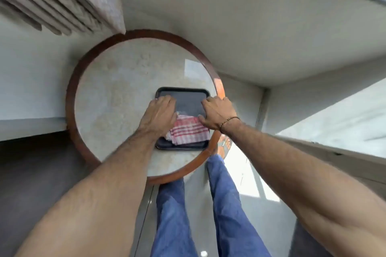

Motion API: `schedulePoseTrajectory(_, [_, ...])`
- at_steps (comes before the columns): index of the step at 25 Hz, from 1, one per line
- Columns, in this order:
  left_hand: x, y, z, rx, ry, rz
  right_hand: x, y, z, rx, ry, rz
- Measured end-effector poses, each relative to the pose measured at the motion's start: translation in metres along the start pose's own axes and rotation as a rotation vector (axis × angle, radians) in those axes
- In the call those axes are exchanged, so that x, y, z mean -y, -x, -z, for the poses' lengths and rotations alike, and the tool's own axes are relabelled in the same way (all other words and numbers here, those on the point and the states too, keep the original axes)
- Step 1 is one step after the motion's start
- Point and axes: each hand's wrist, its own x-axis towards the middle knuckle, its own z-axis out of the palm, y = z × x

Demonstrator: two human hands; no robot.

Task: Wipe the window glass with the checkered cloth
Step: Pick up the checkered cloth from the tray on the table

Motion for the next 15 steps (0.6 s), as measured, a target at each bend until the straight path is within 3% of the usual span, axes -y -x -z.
schedulePoseTrajectory(2, [-0.008,-0.008,-0.035,0.127,-0.047,-0.024,0.008,-0.012,-0.037,0.093,0.015,-0.007])
schedulePoseTrajectory(7, [-0.021,-0.011,-0.072,0.144,-0.127,0.045,0.019,-0.020,-0.080,0.075,-0.037,-0.065])
schedulePoseTrajectory(9, [-0.021,-0.013,-0.063,0.170,-0.113,0.062,0.016,-0.020,-0.071,0.119,-0.127,-0.096])
schedulePoseTrajectory(12, [-0.013,-0.005,-0.024,0.202,0.083,0.109,0.002,-0.008,-0.029,0.149,-0.464,-0.171])
schedulePoseTrajectory(15, [-0.012,-0.008,0.054,0.199,0.285,0.151,-0.019,0.009,0.040,0.028,-0.710,-0.255])
